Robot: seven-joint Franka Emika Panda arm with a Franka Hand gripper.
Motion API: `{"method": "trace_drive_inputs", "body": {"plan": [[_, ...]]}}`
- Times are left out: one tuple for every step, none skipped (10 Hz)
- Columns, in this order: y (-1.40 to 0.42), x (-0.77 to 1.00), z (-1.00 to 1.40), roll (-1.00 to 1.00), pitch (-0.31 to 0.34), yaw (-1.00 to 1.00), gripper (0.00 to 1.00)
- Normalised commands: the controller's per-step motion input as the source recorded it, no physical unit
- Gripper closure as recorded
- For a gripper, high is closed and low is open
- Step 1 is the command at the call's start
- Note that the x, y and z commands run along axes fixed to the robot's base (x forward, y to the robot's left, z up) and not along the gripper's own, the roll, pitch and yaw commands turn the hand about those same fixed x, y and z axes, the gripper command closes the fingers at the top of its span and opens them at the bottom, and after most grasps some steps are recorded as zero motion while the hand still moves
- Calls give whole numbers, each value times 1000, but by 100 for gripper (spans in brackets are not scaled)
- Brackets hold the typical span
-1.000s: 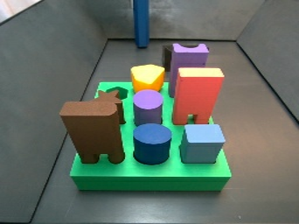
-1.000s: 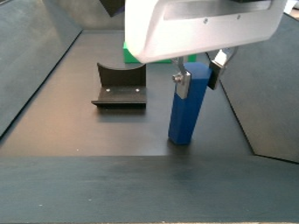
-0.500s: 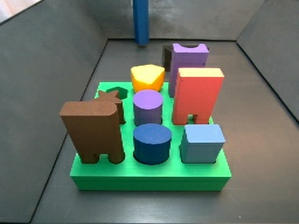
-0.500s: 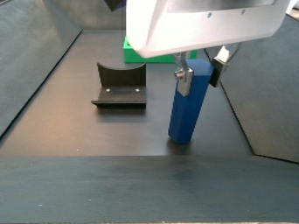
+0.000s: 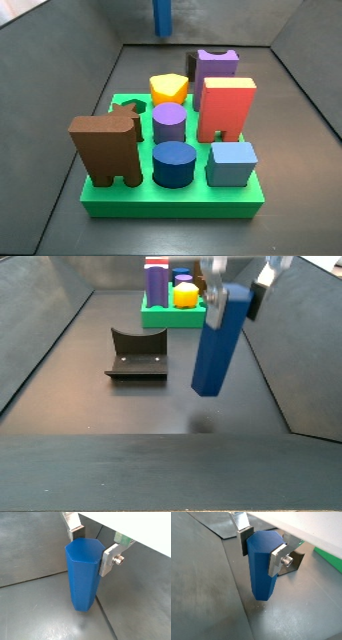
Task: Pick up the hexagon object. Move up. Move to above the board. Insert the hexagon object.
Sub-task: Move to above the board.
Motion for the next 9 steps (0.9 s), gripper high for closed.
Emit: {"method": "trace_drive_inputs", "body": {"plan": [[-124, 189, 496, 260, -195, -30, 100], [-86, 94, 300, 228, -106, -10, 100], [-1000, 42, 282, -48, 316, -1000, 100], [-1000, 38, 275, -60, 332, -1000, 100], [-1000, 35, 285, -46, 361, -1000, 100], [-1000, 38, 283, -73, 373, -1000, 100], [-1000, 42, 283, -59, 378, -901, 100], [-1000, 43, 289, -42, 292, -555, 100], [-1000, 42, 293, -37, 193, -272, 100]]}}
